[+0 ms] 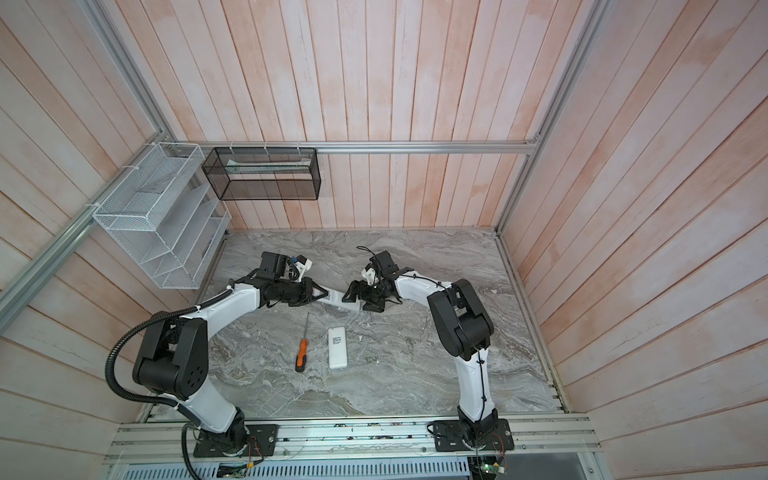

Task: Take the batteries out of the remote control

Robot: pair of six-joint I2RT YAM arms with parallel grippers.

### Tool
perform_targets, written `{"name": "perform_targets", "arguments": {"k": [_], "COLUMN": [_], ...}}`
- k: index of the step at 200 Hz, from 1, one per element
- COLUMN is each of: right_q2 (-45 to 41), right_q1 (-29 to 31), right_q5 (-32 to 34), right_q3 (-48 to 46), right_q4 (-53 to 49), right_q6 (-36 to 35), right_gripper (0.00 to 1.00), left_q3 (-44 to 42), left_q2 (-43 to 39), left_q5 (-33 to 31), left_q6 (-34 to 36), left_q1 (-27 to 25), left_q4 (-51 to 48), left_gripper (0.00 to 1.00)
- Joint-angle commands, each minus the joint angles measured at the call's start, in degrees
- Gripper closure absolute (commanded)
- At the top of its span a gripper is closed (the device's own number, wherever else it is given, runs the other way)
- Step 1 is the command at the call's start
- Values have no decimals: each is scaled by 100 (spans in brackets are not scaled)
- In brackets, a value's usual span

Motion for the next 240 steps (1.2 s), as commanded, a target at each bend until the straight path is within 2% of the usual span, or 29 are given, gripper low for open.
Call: {"name": "perform_targets", "arguments": {"k": [1, 127, 165, 207, 240], "right_q2": [203, 396, 617, 1019, 1262], "right_q1": [11, -10, 243, 610, 782], "right_q5": [40, 130, 662, 1490, 2192], "right_q3": [143, 342, 791, 1776, 2451], "right_q4": [36, -56, -636, -1690, -2506], "right_q6": [57, 10, -353, -891, -1040], "right_gripper": [12, 13, 13, 12, 10], "left_q3": [-208, -124, -98, -41, -23], "left_q2": [195, 250, 261, 272, 238], "left_q5": [-504, -486, -461, -425, -481], "left_q6": [266, 261, 252, 255, 253], "left_q1": [-2, -5, -12, -77, -99], "left_q4": [-368, -404, -393, -384, -385], "left_gripper": [100, 100, 100, 100, 100]}}
